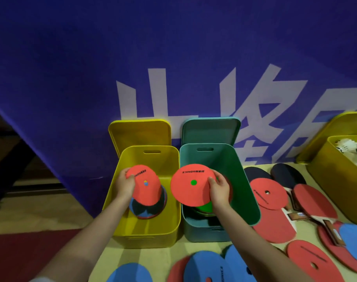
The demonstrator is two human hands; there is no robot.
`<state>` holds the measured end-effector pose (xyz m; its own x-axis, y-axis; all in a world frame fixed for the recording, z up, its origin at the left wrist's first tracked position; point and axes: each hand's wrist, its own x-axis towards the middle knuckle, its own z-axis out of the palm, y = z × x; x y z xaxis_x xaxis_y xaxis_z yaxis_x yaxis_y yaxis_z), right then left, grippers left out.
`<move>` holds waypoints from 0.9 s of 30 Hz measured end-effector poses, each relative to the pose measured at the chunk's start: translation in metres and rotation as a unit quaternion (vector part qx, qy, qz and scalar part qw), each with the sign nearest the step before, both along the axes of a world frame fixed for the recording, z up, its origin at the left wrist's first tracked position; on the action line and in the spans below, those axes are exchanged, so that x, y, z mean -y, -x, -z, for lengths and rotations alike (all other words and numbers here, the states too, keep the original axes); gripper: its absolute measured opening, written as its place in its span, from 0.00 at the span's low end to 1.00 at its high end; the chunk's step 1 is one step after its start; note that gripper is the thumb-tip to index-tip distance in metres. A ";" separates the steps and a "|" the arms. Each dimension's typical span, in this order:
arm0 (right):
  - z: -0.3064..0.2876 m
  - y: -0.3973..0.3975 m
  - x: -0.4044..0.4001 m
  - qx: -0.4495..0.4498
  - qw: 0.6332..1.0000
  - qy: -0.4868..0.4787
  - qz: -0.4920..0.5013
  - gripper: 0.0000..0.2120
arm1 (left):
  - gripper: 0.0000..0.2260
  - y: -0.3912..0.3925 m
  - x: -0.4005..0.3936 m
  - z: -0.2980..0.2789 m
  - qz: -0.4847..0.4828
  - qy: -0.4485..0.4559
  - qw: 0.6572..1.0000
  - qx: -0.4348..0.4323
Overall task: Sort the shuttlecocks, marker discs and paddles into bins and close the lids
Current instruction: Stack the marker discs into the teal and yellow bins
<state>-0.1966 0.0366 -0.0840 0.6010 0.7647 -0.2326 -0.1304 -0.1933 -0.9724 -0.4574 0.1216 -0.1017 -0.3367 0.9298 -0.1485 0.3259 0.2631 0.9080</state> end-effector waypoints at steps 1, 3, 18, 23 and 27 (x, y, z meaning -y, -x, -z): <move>0.002 0.001 0.000 0.000 1.000 0.006 0.004 0.14 | 0.15 0.000 -0.005 0.008 -0.001 0.016 1.000 -0.003; 0.006 0.001 -0.001 0.006 1.000 0.018 0.013 0.15 | 0.15 -0.002 -0.014 0.024 0.001 0.049 0.999 -0.016; 0.013 0.004 -0.014 0.057 0.997 0.058 -0.015 0.14 | 0.16 0.009 -0.034 0.084 0.125 0.202 0.950 -0.202; -0.001 0.008 -0.023 0.072 0.996 0.039 -0.025 0.14 | 0.25 -0.001 -0.032 0.057 0.162 0.198 0.928 -0.270; -0.020 0.021 -0.038 0.081 0.995 0.001 -0.058 0.13 | 0.26 0.006 -0.037 0.013 0.173 0.014 0.947 -0.270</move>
